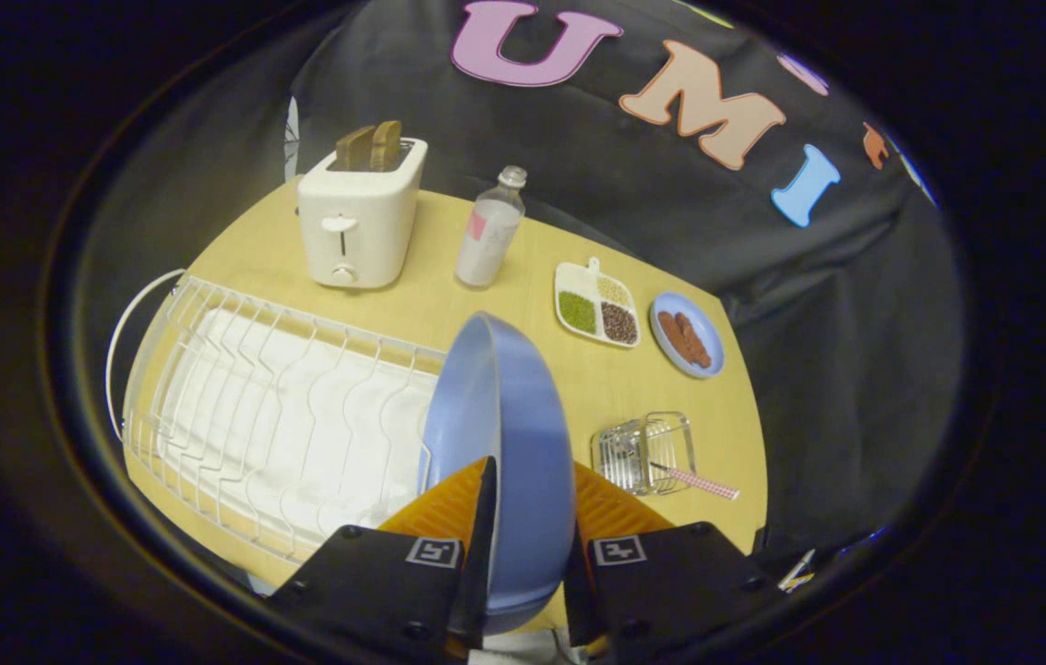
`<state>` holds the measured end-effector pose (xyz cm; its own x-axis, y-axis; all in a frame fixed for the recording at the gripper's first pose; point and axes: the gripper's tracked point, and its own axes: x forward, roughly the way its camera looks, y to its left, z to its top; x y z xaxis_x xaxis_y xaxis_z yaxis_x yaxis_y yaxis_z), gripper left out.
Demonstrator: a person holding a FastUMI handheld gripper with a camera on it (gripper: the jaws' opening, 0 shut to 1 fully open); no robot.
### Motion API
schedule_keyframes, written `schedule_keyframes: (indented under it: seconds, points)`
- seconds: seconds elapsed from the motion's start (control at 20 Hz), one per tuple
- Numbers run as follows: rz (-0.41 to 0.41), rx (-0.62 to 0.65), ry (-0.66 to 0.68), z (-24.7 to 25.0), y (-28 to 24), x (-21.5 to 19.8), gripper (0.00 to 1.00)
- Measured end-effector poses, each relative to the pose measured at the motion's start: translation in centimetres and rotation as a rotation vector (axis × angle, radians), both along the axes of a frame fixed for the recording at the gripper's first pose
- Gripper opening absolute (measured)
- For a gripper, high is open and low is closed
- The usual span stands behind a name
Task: Take the plate from the dish rack, then take the spoon from the basket and place it into the plate.
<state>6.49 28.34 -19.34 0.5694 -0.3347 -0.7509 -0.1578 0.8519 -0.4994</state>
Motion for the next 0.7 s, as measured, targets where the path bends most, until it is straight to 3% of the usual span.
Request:
schedule_keyframes:
  seconds: [0.25, 0.7]
  points:
    - [0.02, 0.007, 0.008, 1.2, 0.8, -0.2, 0.35]
    - [-0.011, 0.23, 0.04, 2.8, -0.3, -0.9, 0.34]
